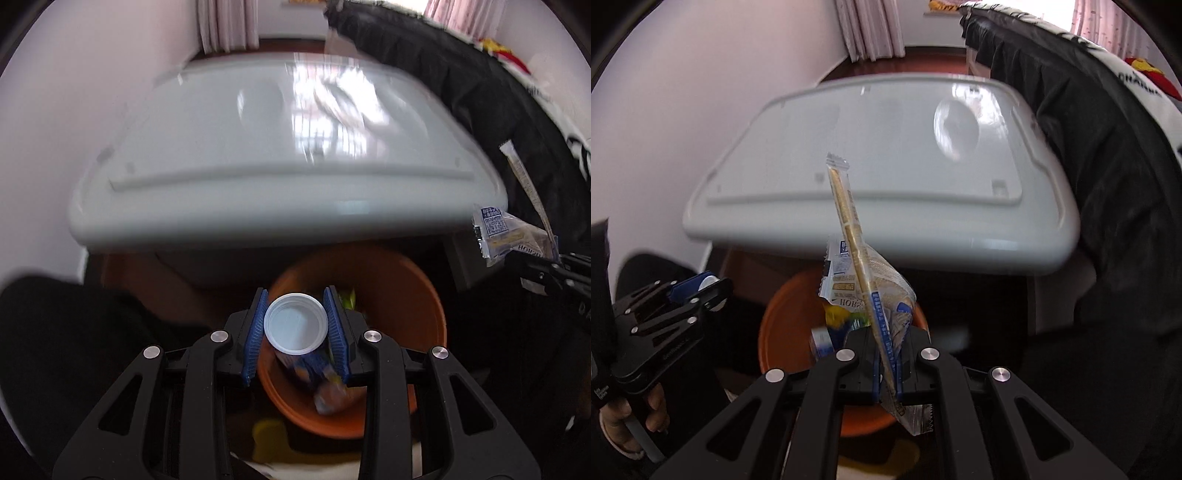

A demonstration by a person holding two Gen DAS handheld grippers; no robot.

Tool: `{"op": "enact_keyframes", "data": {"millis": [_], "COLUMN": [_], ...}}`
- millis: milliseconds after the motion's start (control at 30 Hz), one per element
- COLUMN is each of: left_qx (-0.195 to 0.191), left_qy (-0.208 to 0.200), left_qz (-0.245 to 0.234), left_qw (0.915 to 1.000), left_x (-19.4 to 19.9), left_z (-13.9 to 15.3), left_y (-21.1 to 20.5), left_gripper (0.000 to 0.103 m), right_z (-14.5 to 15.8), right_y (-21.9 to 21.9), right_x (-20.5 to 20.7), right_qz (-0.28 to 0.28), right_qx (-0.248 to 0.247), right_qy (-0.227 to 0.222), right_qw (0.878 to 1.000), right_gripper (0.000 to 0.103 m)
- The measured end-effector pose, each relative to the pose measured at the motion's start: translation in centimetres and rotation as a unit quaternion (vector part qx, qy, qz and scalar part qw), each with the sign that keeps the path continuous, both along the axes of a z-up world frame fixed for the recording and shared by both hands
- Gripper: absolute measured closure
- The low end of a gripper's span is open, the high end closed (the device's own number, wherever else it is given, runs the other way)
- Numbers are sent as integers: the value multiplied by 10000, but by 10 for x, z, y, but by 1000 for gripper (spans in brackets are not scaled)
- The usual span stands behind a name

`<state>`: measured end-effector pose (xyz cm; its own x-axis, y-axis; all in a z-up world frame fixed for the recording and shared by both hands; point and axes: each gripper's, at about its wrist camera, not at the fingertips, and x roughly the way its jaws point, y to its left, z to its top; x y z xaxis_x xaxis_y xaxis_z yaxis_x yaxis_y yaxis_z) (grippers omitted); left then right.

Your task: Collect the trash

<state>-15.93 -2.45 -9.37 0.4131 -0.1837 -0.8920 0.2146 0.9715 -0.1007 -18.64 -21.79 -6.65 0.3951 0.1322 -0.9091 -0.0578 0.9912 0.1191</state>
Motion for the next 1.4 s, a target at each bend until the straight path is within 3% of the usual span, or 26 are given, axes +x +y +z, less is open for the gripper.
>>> {"op": "enact_keyframes", "data": {"millis": [200, 367, 400, 433, 467, 500, 733, 900, 1033, 1200, 1400], "left_qx": [168, 274, 298, 321, 388, 465, 495, 536, 448, 315, 113], "left_qy": [438, 590, 607, 618, 596, 503, 416, 237, -218, -821, -883], "left_qz": [-105, -128, -116, -96, -25, 87, 68, 57, 106, 377, 687], "left_qw": [9988, 9978, 9976, 9975, 9975, 9976, 9979, 9983, 9987, 9954, 9937], "left_x": [9, 17, 18, 18, 17, 16, 16, 16, 25, 60, 114], "left_z": [-33, -44, -45, -45, -45, -42, -38, -29, -8, 32, 48], "left_y": [-7, -11, -10, -9, -9, -6, -7, -9, -8, -1, 8], "left_gripper": [72, 72, 69, 46, 26, 6, 7, 7, 7, 7, 7], "right_z": [-47, -55, -55, -55, -53, -50, -43, -27, -3, 26, 48], "right_y": [4, 9, 10, 12, 12, 11, 2, -5, -19, -30, -35], "right_x": [5, 14, 14, 15, 14, 12, 14, 16, 36, 73, 130], "right_qz": [40, 182, 200, 212, 208, 171, 1, -262, -503, -839, -1131], "right_qx": [51, 58, 1, -47, -74, -66, 98, -41, -217, -449, -560], "right_qy": [644, 759, 751, 729, 625, 460, 409, 60, -438, -989, -1338], "right_qw": [9979, 9969, 9970, 9971, 9978, 9988, 9991, 9996, 9975, 9905, 9829], "right_gripper": [98, 95, 84, 66, 27, 16, 22, 21, 10, 5, 5]}}
